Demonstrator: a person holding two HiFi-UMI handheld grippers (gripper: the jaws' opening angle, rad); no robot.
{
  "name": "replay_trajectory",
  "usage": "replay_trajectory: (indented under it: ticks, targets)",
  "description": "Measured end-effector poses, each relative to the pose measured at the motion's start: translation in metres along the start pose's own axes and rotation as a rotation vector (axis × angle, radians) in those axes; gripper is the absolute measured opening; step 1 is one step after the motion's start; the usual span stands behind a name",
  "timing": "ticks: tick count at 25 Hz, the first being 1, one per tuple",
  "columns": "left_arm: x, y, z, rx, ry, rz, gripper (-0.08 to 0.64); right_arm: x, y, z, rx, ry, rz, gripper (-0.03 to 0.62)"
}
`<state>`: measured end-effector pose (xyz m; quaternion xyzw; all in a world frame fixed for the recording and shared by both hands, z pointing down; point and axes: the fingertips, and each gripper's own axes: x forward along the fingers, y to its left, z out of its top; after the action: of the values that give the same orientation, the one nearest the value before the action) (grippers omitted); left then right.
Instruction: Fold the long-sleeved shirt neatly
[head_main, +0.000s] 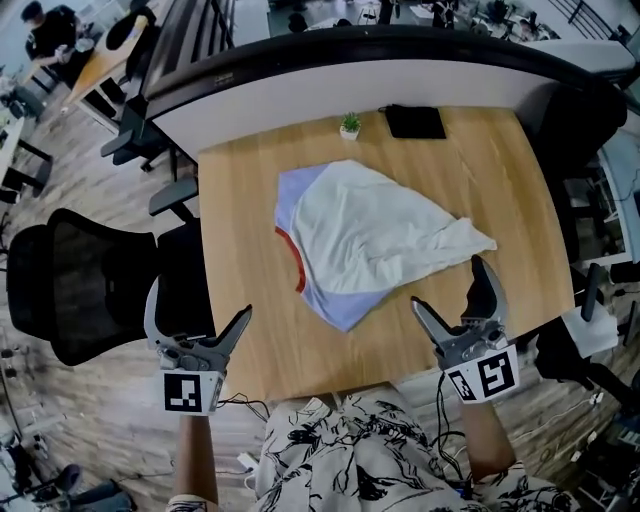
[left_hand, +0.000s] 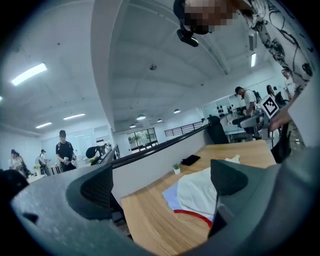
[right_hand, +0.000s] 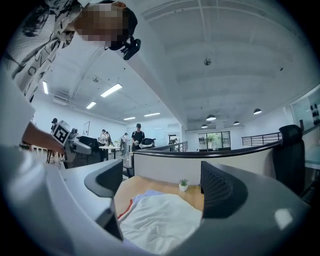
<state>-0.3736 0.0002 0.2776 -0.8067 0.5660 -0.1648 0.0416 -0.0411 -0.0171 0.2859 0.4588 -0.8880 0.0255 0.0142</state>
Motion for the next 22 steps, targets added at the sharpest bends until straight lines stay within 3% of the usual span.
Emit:
replay_trajectory:
  ticks: [4,12,16,22]
  targets:
    - [0.041,0.006,-0.024,0.068,0.067,-0.132,0.6,0.03,0.03,-0.037,0.007,0.104,0.054,0.481]
    - [0.125,-0.008,-0.105,0.233,0.16,-0.499,0.6,0.081,0.114,-0.137,0.066,0.284,0.108,0.482]
    - [0.157,-0.024,-0.156,0.264,0.209,-0.653,0.598,0.097,0.157,-0.191,0.077,0.426,0.117,0.477]
    - [0.194,-0.039,-0.214,0.269,0.264,-0.796,0.595,0.126,0.192,-0.25,0.091,0.512,0.084,0.472]
